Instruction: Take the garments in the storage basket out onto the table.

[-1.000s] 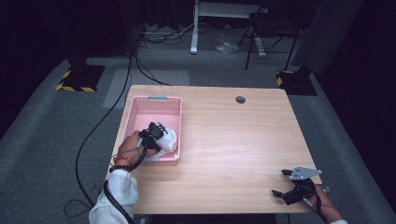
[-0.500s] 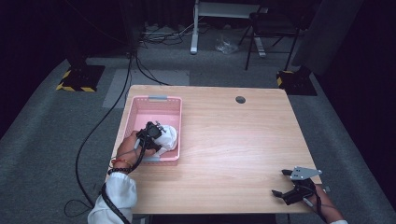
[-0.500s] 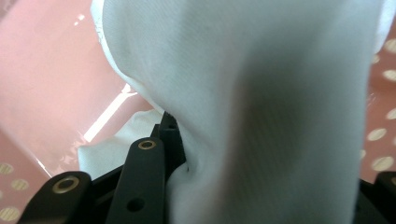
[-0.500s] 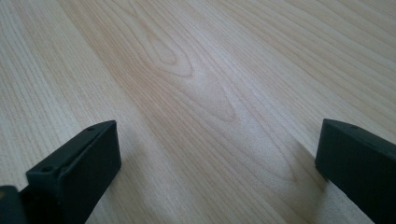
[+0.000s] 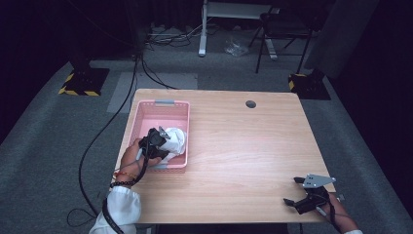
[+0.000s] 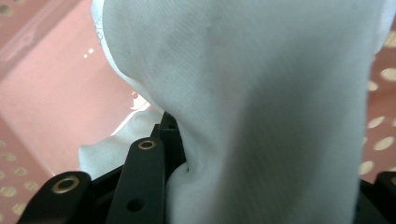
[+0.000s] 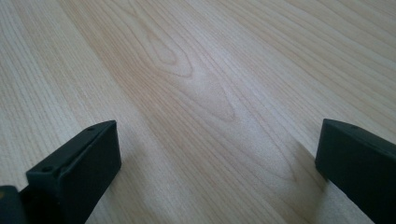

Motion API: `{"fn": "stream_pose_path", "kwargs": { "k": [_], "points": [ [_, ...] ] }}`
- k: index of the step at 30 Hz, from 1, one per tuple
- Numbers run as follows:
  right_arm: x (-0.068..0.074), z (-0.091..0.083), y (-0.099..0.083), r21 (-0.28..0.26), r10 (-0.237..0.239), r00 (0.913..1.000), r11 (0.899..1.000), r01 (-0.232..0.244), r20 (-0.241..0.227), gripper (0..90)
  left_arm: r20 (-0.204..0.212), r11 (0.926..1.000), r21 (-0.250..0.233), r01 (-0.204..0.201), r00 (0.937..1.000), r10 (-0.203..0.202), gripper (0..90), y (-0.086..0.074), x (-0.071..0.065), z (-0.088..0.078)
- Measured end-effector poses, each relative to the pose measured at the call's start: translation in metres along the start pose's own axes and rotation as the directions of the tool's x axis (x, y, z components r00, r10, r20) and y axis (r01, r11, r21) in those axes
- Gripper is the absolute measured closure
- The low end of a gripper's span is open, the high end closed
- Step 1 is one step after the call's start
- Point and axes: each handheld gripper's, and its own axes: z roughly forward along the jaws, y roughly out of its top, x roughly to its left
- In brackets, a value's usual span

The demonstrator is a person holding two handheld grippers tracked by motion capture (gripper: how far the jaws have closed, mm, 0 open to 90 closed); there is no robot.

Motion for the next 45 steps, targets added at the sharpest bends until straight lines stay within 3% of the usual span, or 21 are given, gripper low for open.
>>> {"fn": "stream_pose_path", "kwargs": {
  "k": [6, 11, 16, 17, 24, 28, 34, 39, 45],
  "points": [
    [0.000, 0.000, 0.000, 0.000, 0.000, 1.0000, 1.000, 0.000, 0.000, 0.2, -0.013, 0.9971, -0.075, 0.014, 0.9998, -0.015, 63.2, -0.008, -0.004, -0.012],
    [0.000, 0.000, 0.000, 0.000, 0.000, 1.0000, 1.000, 0.000, 0.001, 0.2, -0.035, 0.9898, -0.140, 0.024, 0.9990, -0.029, 63.1, -0.013, -0.008, -0.022],
    [0.000, 0.000, 0.000, 0.000, 0.000, 1.0000, 1.000, 0.000, 0.000, 0.2, -0.041, 0.9749, -0.220, 0.037, 0.9980, -0.048, 63.2, -0.020, -0.015, -0.034],
    [0.000, 0.000, 0.000, 0.000, 0.000, 1.0000, 1.000, 0.000, 0.000, 0.2, -0.041, 0.9749, -0.220, 0.037, 0.9980, -0.048, 63.2, -0.020, -0.015, -0.034],
    [0.000, 0.000, 0.000, 0.000, 0.000, 1.0000, 1.000, 0.000, 0.001, 0.2, -0.041, 0.9542, -0.296, 0.040, 0.9977, -0.054, 63.1, -0.020, -0.026, -0.047],
    [0.000, 0.000, 0.000, 0.000, 0.000, 1.0000, 1.000, 0.000, 0.000, 0.2, -0.035, 0.9459, -0.323, 0.027, 0.9985, -0.041, 63.1, -0.016, -0.031, -0.053],
    [0.000, 0.000, 0.000, 0.000, 0.000, 1.0000, 1.000, 0.000, 0.001, 0.2, -0.042, 0.9417, -0.336, 0.002, 0.9990, -0.017, 63.0, -0.007, -0.037, -0.058],
    [0.000, 0.000, 0.000, 0.000, 0.000, 1.0000, 1.000, 0.000, 0.000, 0.2, -0.030, 0.9314, -0.364, -0.010, 0.9996, -0.001, 63.1, 0.004, -0.044, -0.063],
    [0.000, 0.000, 0.000, 0.000, 0.000, 1.0000, 1.000, 0.000, 0.001, 0.2, -0.014, 0.9269, -0.374, -0.035, 0.9994, 0.032, 63.0, 0.020, -0.053, -0.063]
  ]
}}
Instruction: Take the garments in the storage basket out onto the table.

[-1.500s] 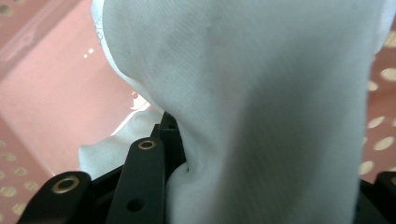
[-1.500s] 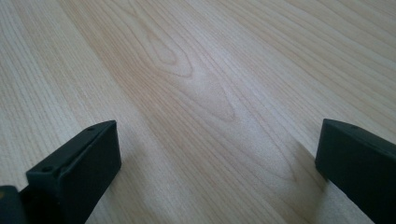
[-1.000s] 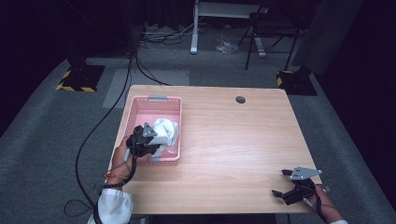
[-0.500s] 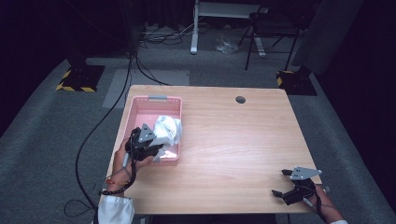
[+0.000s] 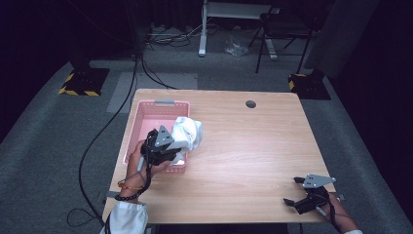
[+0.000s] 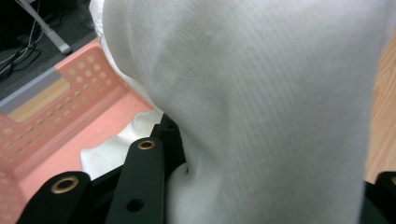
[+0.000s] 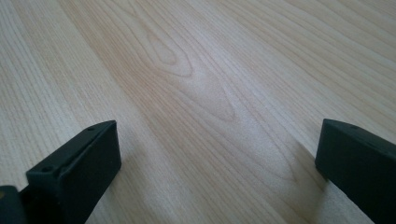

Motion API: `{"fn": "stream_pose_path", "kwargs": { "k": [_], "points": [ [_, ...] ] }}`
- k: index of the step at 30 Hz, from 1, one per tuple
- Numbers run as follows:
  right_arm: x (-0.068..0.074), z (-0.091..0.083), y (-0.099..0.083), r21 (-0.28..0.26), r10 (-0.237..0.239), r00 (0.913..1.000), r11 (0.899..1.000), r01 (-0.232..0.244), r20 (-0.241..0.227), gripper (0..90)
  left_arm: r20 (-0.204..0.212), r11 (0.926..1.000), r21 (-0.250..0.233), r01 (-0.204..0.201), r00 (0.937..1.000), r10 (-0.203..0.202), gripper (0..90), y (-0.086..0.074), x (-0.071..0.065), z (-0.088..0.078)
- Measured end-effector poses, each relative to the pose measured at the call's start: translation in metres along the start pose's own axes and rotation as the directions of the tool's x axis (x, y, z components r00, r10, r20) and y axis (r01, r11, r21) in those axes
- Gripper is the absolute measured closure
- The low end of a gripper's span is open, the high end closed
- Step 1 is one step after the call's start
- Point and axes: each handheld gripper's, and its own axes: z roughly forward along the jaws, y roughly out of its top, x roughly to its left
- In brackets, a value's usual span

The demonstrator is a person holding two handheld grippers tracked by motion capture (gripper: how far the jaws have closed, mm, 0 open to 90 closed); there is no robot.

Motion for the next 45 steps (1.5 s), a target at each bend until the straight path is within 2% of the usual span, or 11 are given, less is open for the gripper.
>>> {"fn": "stream_pose_path", "kwargs": {
  "k": [11, 12, 18, 35, 45],
  "points": [
    [0.000, 0.000, 0.000, 0.000, 0.000, 1.0000, 1.000, 0.000, 0.000, 0.2, 0.049, 0.9992, -0.015, -0.037, 0.9981, 0.038, 63.0, 0.026, -0.019, 0.017],
    [0.000, 0.000, 0.000, 0.000, 0.000, 1.0000, 1.000, 0.000, 0.000, 0.2, 0.059, 0.9991, -0.021, -0.036, 0.9976, 0.038, 62.9, 0.031, -0.024, 0.022],
    [0.000, 0.000, 0.000, 0.000, 0.000, 1.0000, 1.000, 0.000, 0.000, 0.2, 0.082, 0.9987, -0.021, -0.047, 0.9955, 0.048, 62.9, 0.040, -0.032, 0.032],
    [0.000, 0.000, 0.000, 0.000, 0.000, 1.0000, 1.000, 0.000, -0.001, 0.2, 0.160, 0.9968, -0.025, -0.075, 0.9841, 0.078, 62.7, 0.067, -0.064, 0.067],
    [0.000, 0.000, 0.000, 0.000, 0.000, 1.0000, 1.000, 0.000, 0.000, 0.2, 0.183, 0.9957, 0.005, -0.093, 0.9789, 0.090, 62.5, 0.077, -0.079, 0.088]
  ]
}}
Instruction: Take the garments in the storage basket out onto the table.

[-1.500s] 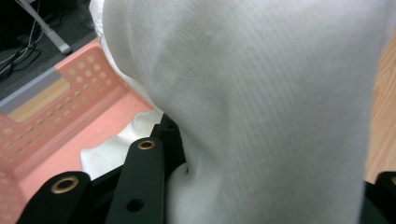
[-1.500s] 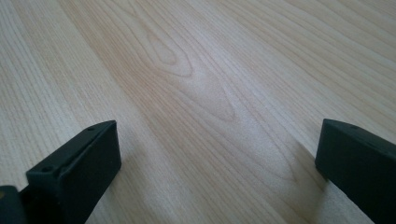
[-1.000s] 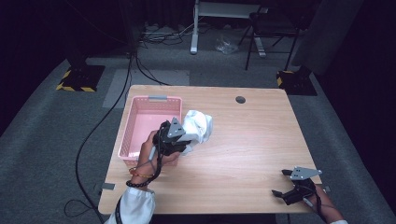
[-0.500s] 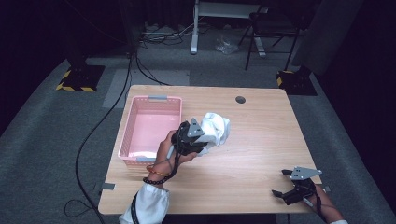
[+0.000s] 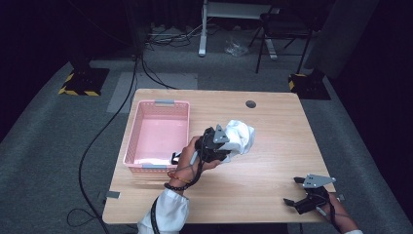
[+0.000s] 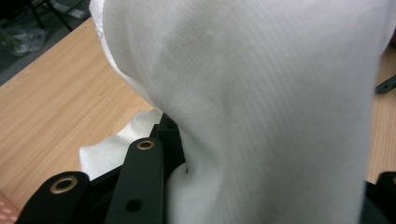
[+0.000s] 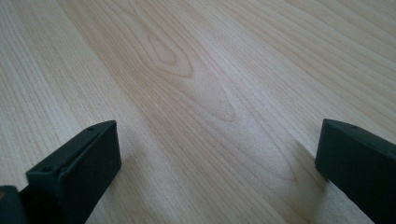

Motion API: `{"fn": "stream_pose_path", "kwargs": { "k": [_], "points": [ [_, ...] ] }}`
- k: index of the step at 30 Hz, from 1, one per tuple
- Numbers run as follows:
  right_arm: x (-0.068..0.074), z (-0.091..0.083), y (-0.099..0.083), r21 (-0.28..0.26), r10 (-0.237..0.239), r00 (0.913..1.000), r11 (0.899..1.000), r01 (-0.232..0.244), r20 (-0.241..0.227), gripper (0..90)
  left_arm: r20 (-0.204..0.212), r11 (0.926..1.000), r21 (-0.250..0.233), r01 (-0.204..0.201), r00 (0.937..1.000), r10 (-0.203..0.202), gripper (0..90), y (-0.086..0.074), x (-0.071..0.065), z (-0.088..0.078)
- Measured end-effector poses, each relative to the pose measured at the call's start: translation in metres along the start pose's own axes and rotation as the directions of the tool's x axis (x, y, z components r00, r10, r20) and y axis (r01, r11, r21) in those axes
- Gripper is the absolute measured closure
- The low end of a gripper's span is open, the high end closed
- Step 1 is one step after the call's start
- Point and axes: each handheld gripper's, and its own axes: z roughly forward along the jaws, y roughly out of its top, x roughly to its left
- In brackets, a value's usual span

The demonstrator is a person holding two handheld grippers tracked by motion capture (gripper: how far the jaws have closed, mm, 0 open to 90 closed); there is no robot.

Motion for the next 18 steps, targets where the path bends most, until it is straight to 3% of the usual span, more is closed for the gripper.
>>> {"fn": "stream_pose_path", "kwargs": {
  "k": [18],
  "points": [
    [0.000, 0.000, 0.000, 0.000, 0.000, 1.0000, 1.000, 0.000, 0.000, 0.2, 0.048, 0.9997, 0.023, -0.009, 0.9988, 0.008, 62.3, 0.016, -0.014, 0.034]
  ]
}}
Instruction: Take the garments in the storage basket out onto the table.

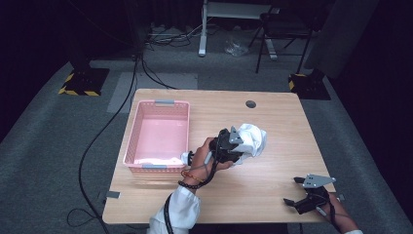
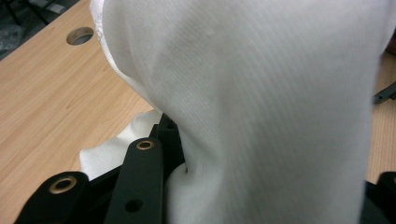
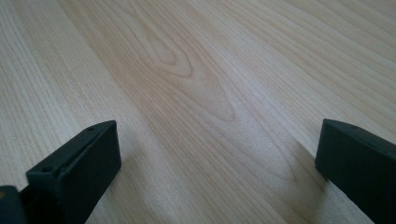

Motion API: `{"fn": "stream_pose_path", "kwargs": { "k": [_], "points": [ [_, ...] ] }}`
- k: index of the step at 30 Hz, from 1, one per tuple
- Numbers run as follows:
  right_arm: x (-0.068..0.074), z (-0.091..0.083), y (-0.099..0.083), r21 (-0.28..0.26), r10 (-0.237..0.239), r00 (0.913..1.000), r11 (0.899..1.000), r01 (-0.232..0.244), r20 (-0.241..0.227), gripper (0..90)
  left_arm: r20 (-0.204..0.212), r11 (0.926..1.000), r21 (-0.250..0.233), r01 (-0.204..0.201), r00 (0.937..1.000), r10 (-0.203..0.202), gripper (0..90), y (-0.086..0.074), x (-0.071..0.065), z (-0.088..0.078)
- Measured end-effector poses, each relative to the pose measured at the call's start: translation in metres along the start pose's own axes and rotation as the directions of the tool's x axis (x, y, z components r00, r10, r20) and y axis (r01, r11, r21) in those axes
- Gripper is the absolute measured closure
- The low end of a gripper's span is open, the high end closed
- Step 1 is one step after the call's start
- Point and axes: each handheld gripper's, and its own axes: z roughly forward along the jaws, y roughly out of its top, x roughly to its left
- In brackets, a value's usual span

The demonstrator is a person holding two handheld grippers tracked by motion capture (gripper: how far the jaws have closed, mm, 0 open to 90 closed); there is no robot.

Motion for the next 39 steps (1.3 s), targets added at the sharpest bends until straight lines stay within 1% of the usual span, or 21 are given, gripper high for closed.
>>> {"fn": "stream_pose_path", "kwargs": {
  "k": [7, 19, 24, 28, 30, 31, 33, 36, 38, 39],
  "points": [
    [0.000, 0.000, 0.000, 0.000, 0.000, 1.0000, 1.000, 0.000, 0.000, 0.2, 0.021, 0.9998, 0.020, -0.005, 0.9998, 0.005, 62.0, 0.002, -0.004, 0.011],
    [0.000, 0.000, 0.000, 0.000, 0.000, 1.0000, 1.000, 0.000, 0.001, 0.2, 0.038, 0.9986, 0.052, -0.010, 0.9992, 0.008, 61.4, -0.001, -0.010, 0.031],
    [0.000, 0.000, 0.000, 0.000, 0.000, 1.0000, 1.000, 0.000, 0.001, 0.2, 0.051, 0.9972, 0.073, -0.016, 0.9986, 0.013, 61.0, -0.005, -0.012, 0.039],
    [0.000, 0.000, 0.000, 0.000, 0.000, 1.0000, 1.000, 0.000, 0.000, 0.2, 0.055, 0.9968, 0.080, -0.007, 0.9985, 0.003, 60.5, -0.007, -0.013, 0.046],
    [0.000, 0.000, 0.000, 0.000, 0.000, 1.0000, 1.000, 0.000, 0.000, 0.2, 0.051, 0.9956, 0.093, -0.011, 0.9987, 0.006, 60.1, -0.009, -0.013, 0.050],
    [0.000, 0.000, 0.000, 0.000, 0.000, 1.0000, 1.000, 0.000, 0.001, 0.2, 0.051, 0.9943, 0.106, -0.011, 0.9987, 0.005, 59.7, -0.011, -0.013, 0.055],
    [0.000, 0.000, 0.000, 0.000, 0.000, 1.0000, 1.000, 0.000, 0.001, 0.2, 0.050, 0.9933, 0.115, -0.011, 0.9987, 0.006, 59.4, -0.013, -0.012, 0.057],
    [0.000, 0.000, 0.000, 0.000, 0.000, 1.0000, 1.000, 0.000, 0.001, 0.2, 0.056, 0.9927, 0.121, 0.003, 0.9984, -0.009, 59.0, -0.017, -0.011, 0.062],
    [0.000, 0.000, 0.000, 0.000, 0.000, 1.0000, 1.000, 0.000, 0.001, 0.2, 0.058, 0.9911, 0.133, 0.011, 0.9982, -0.019, 58.5, -0.020, -0.011, 0.067],
    [0.000, 0.000, 0.000, 0.000, 0.000, 1.0000, 1.000, 0.000, 0.000, 0.2, 0.059, 0.9909, 0.134, 0.007, 0.9982, -0.015, 57.4, -0.021, -0.011, 0.068]
  ]
}}
